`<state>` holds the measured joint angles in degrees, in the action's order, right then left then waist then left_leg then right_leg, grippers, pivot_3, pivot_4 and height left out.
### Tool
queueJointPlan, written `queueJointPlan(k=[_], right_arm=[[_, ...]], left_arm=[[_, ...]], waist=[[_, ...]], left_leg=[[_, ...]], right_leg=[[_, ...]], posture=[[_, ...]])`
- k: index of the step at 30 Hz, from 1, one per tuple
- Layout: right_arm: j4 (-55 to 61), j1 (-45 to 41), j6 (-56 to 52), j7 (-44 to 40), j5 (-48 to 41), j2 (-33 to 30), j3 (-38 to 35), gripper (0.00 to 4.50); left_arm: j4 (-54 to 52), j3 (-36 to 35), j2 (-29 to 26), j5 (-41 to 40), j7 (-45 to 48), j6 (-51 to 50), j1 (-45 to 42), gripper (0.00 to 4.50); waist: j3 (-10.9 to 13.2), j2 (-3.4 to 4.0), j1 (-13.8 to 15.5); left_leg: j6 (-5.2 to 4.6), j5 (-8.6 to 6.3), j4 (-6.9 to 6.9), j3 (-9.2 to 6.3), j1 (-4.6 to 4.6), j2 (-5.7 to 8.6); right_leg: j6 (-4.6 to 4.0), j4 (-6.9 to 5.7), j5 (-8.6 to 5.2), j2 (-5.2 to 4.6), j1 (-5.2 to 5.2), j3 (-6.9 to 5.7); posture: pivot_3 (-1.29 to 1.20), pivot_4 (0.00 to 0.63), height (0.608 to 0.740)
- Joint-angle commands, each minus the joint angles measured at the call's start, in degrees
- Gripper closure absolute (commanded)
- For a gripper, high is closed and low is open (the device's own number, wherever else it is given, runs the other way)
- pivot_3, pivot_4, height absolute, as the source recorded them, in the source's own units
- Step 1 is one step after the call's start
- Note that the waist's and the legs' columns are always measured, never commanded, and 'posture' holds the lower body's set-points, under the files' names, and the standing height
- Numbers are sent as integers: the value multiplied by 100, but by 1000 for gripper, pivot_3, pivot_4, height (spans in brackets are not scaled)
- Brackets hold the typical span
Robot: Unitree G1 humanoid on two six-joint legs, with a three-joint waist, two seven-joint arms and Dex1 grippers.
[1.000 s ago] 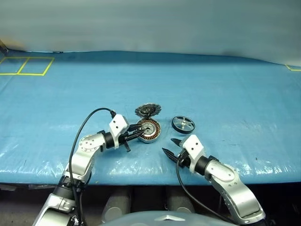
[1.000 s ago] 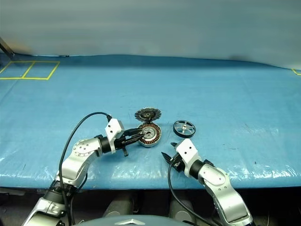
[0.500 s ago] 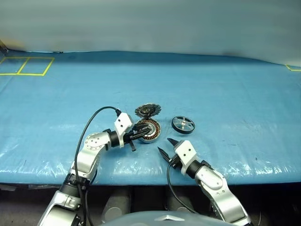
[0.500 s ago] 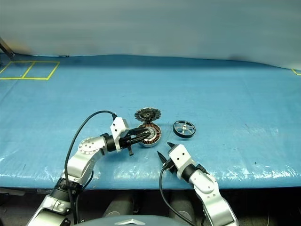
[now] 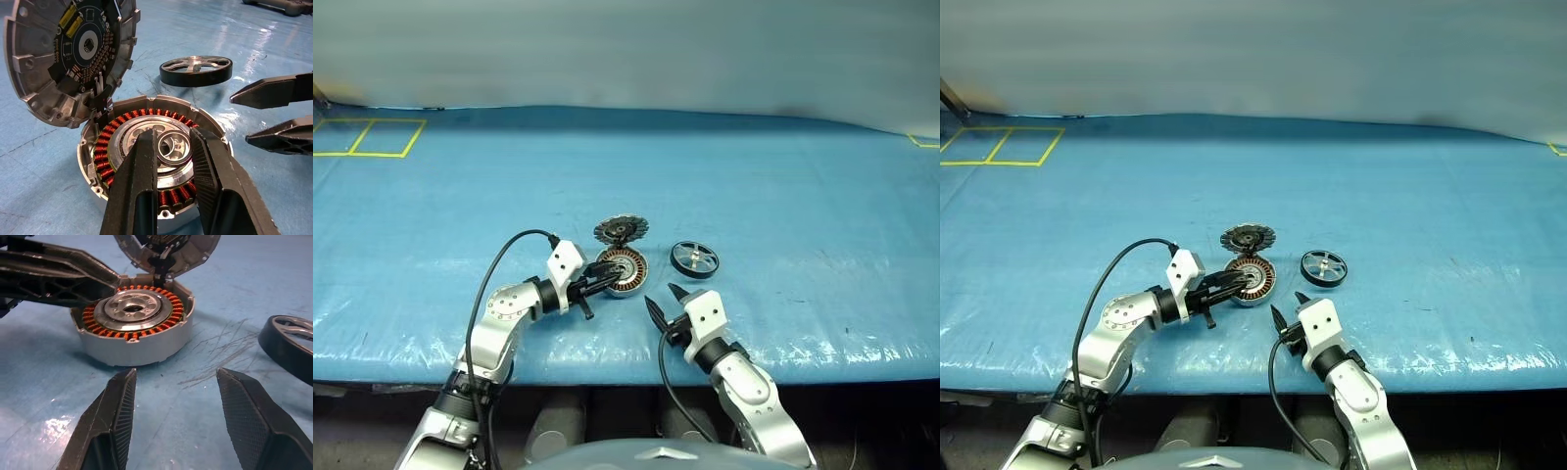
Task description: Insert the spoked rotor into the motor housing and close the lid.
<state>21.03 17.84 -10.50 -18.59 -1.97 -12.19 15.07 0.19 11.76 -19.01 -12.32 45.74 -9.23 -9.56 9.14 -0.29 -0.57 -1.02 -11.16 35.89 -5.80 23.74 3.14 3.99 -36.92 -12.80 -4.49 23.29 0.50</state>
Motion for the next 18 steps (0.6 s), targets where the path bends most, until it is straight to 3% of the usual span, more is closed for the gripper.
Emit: queueJointPlan(k=[1, 18], right_arm=[[304, -97, -106, -306, -140, -174, 87, 1748], [124, -204, -51, -471, -52, -411, 147, 1748]], left_arm=[[13, -18, 64, 43, -78, 63, -142, 3863], [227, 183, 87, 382, -148, -19, -292, 3863]], waist=[[0, 0, 1], [0, 0, 2]], left_leg=[[0, 0, 0, 0, 0, 0], [-1, 0, 3, 1, -2, 0]], right_leg=[[0, 0, 0, 0, 0, 0], [2, 0, 1, 1, -4, 0]], posture=[[0, 150, 740], [0, 150, 740]])
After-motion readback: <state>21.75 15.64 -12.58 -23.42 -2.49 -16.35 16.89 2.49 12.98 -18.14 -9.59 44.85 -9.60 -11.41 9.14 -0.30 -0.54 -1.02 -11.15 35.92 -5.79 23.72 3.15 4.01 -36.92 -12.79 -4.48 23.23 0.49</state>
